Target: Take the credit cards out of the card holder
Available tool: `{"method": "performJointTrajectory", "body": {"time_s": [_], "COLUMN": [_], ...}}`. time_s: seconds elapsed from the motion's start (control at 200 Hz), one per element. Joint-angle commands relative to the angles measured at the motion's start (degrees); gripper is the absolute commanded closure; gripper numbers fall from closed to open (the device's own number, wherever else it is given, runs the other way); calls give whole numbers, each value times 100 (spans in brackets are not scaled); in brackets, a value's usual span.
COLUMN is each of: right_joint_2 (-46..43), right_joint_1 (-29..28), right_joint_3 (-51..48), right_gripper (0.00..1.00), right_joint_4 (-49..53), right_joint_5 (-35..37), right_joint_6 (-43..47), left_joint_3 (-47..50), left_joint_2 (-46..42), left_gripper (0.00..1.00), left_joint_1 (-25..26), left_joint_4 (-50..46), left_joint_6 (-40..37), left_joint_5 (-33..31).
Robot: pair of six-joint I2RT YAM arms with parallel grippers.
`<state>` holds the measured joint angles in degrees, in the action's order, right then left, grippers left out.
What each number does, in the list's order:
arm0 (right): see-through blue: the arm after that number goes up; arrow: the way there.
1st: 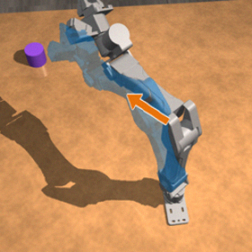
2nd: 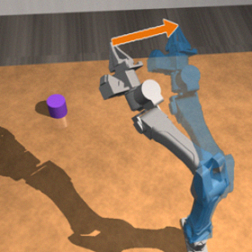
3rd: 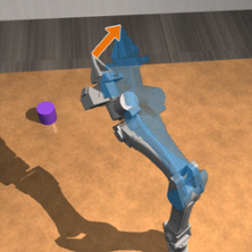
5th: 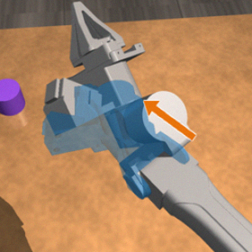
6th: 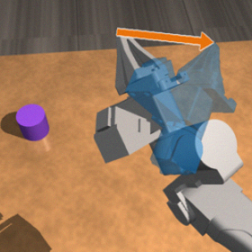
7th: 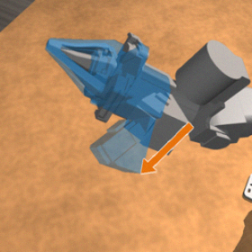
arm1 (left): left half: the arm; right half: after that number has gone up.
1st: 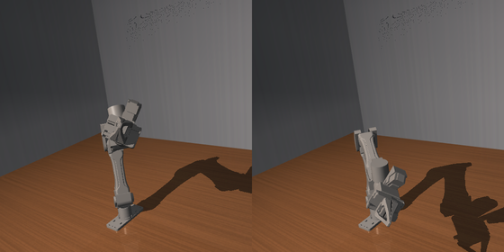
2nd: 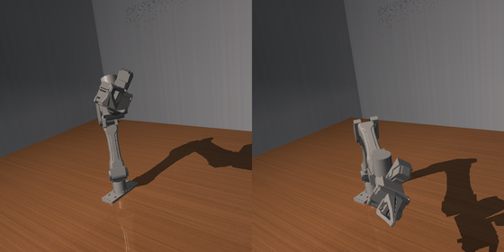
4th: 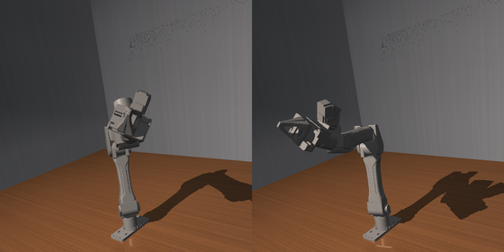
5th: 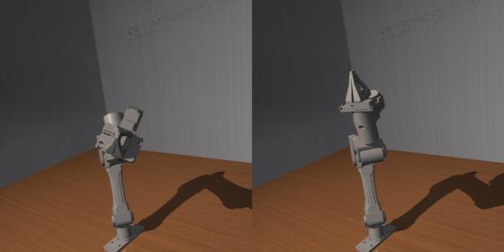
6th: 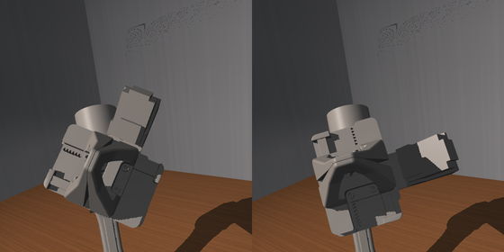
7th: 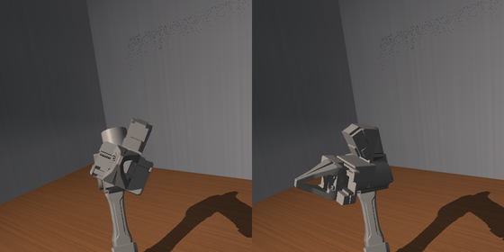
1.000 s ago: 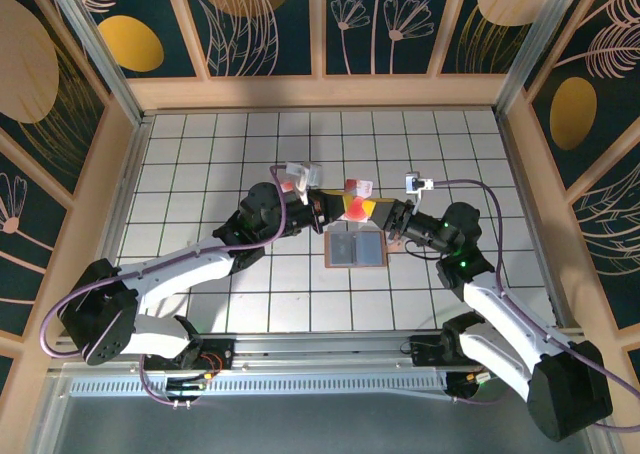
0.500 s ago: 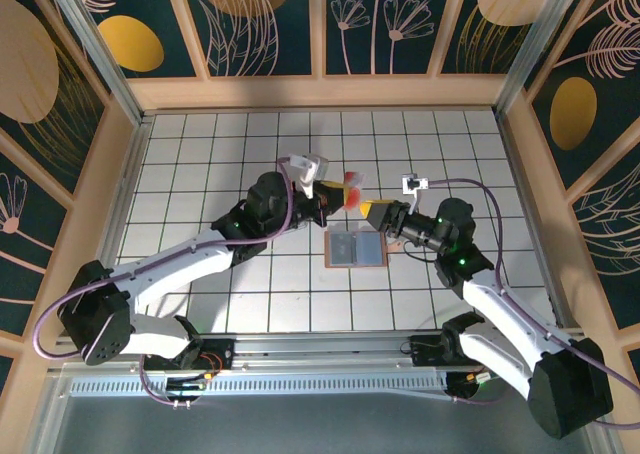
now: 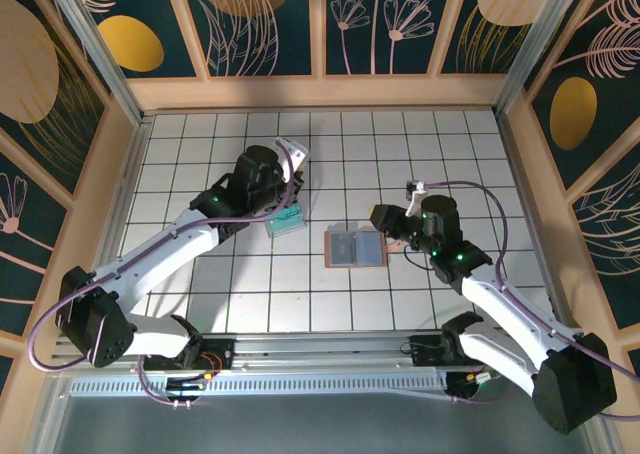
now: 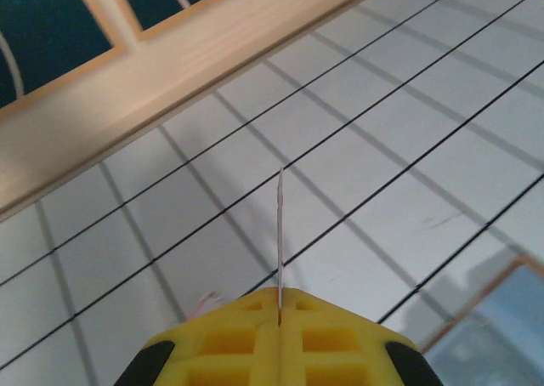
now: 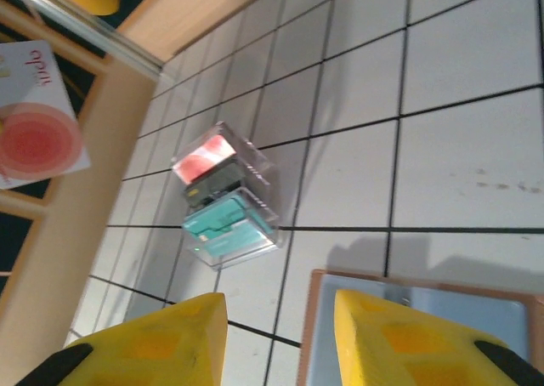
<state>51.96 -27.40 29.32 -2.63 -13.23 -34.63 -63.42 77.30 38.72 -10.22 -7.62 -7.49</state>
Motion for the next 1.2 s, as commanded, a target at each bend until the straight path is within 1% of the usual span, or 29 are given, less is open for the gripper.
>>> {"method": "performJointTrajectory", "body": {"time_s": [0.0, 0.045, 0.135, 0.23, 0.46, 0.555, 0.706, 0.821, 1.196], "right_joint_2": [33, 16, -54, -131, -375, -471, -607, -661, -674], "right_joint_1": [-29, -29, -33, -37, -21, -18, 5, 9, 21], "right_joint_3": [214, 214, 206, 210, 265, 309, 311, 285, 276], "right_gripper": [61, 62, 62, 60, 47, 45, 45, 44, 45], "right_joint_4": [361, 422, 531, 622, 889, 974, 1033, 1002, 1013], "right_joint_5": [524, 610, 791, 963, 1512, 1751, 2004, 2034, 2073], "right_joint_6": [-43, -82, -120, -148, -228, -237, -303, -342, -378], "left_joint_3": [168, 189, 155, 119, 61, 33, -61, 0, -142], "left_joint_2": [-53, -3, 125, 221, 597, 793, 1045, 1166, 1635], "left_gripper": [100, 100, 100, 100, 100, 100, 100, 100, 100], "left_joint_1": [-219, -323, -593, -867, -1105, -1141, -1232, -1269, -1301], "left_joint_4": [-319, -379, -441, -562, -778, -852, -1026, -851, -708], "left_joint_6": [-1218, -1452, -1740, -2075, -2871, -3197, -3573, -3769, -4191], "left_joint_5": [409, 551, 643, 999, 1291, 1174, 1185, 1015, 1008]}}
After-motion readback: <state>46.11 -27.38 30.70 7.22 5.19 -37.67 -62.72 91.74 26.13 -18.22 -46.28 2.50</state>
